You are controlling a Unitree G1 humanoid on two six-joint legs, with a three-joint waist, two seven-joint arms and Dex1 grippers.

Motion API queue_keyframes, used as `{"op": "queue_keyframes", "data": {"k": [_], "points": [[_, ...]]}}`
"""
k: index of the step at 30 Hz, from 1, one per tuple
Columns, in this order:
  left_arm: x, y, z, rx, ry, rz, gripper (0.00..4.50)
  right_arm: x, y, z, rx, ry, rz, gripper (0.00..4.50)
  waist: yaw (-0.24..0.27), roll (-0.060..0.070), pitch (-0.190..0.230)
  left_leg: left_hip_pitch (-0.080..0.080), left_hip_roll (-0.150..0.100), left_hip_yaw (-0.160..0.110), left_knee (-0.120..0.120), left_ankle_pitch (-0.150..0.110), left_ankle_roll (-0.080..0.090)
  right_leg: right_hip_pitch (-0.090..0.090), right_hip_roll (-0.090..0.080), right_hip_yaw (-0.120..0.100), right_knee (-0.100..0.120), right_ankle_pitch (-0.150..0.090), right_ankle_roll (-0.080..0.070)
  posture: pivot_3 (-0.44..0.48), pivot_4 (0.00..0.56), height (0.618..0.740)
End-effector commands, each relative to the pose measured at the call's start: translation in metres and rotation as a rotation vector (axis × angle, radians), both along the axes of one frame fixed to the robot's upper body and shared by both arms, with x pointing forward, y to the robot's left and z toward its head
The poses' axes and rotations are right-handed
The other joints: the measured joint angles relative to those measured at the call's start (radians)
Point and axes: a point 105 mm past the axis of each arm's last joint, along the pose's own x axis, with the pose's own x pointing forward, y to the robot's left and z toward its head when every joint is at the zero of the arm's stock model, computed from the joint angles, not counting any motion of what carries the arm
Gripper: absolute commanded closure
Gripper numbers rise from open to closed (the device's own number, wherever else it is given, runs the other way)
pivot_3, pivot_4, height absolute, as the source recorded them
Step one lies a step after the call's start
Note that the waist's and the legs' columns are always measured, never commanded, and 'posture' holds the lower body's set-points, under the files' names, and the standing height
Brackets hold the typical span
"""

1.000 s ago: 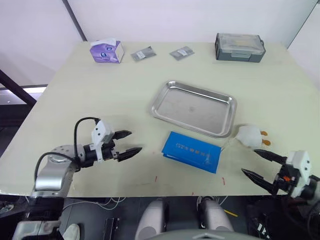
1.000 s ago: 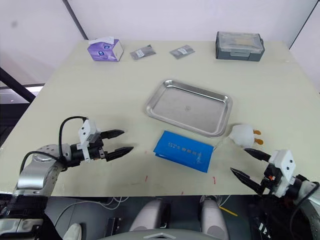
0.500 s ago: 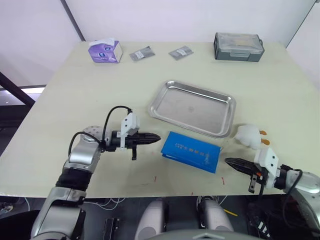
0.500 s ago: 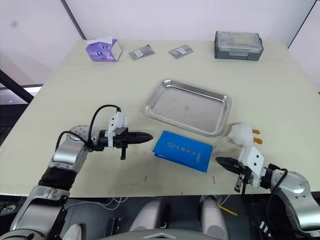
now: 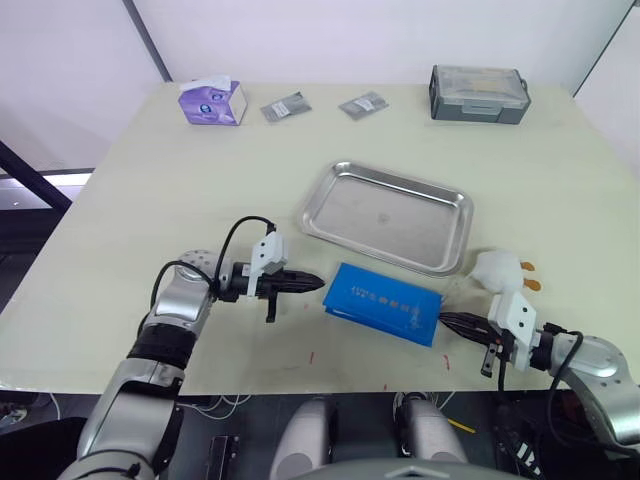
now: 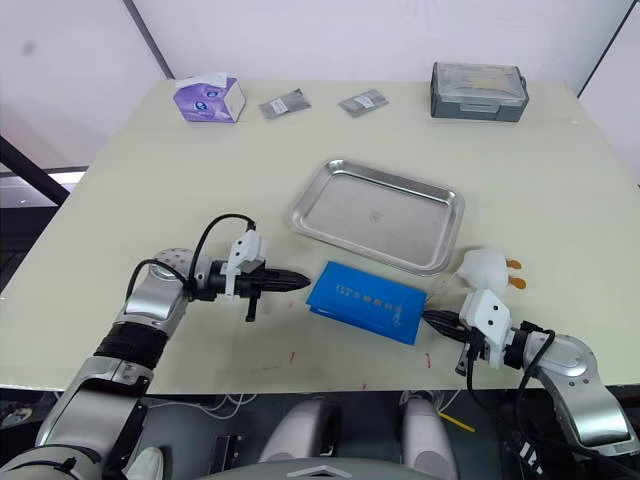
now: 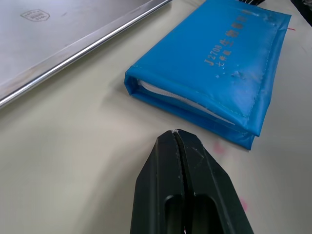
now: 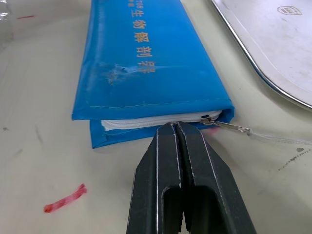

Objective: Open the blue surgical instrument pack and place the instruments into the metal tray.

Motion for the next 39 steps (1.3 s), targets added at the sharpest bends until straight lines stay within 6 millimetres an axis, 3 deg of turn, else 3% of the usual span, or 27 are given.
{"op": "queue_keyframes", "data": {"k": [1,14,25,30,34,39], "points": [[0.002,-0.013,0.013,-0.071,-0.021,-0.021,4.50,0.002,0.003,0.006,0.001,-0.045,0.010,4.45,0.001,0.000,0.000,0.000,0.000,0.000,0.000,0.000,0.000,0.000,0.000,0.000,0.000,0.000,0.000,0.000,0.150,0.734],[-0.005,-0.032,0.017,-0.110,0.009,-0.066,4.50,0.010,0.013,0.007,0.031,-0.064,0.031,4.45,-0.001,0.000,0.000,0.000,0.000,0.000,0.000,0.000,0.000,0.000,0.000,0.000,0.000,0.000,0.000,0.000,0.150,0.734],[-0.027,-0.012,0.014,-0.078,0.053,-0.023,4.50,0.028,0.031,0.014,0.044,-0.103,0.088,4.45,0.001,0.000,0.000,0.000,0.001,0.000,0.000,0.000,0.000,0.000,0.000,0.000,0.001,0.000,0.000,0.000,0.150,0.734],[-0.026,-0.005,0.010,-0.074,0.045,0.052,4.50,0.029,0.034,0.012,0.035,-0.091,0.117,4.45,-0.001,0.000,0.000,0.000,0.001,-0.001,0.000,0.000,0.000,0.000,0.000,0.000,0.001,0.000,0.000,0.000,0.150,0.734],[-0.024,-0.002,0.009,-0.071,0.033,0.078,4.50,0.026,0.033,0.010,0.027,-0.074,0.130,4.45,-0.001,0.000,0.000,0.000,0.001,0.000,0.000,0.000,0.000,0.000,0.000,0.000,0.001,0.000,0.000,0.000,0.150,0.734],[-0.025,-0.001,0.007,-0.075,0.042,0.092,4.50,0.029,0.015,0.008,-0.019,-0.076,0.072,4.45,0.000,0.000,0.000,0.000,0.001,0.000,0.000,0.000,0.000,0.000,0.000,0.000,0.001,0.000,0.000,0.000,0.150,0.734]]}}
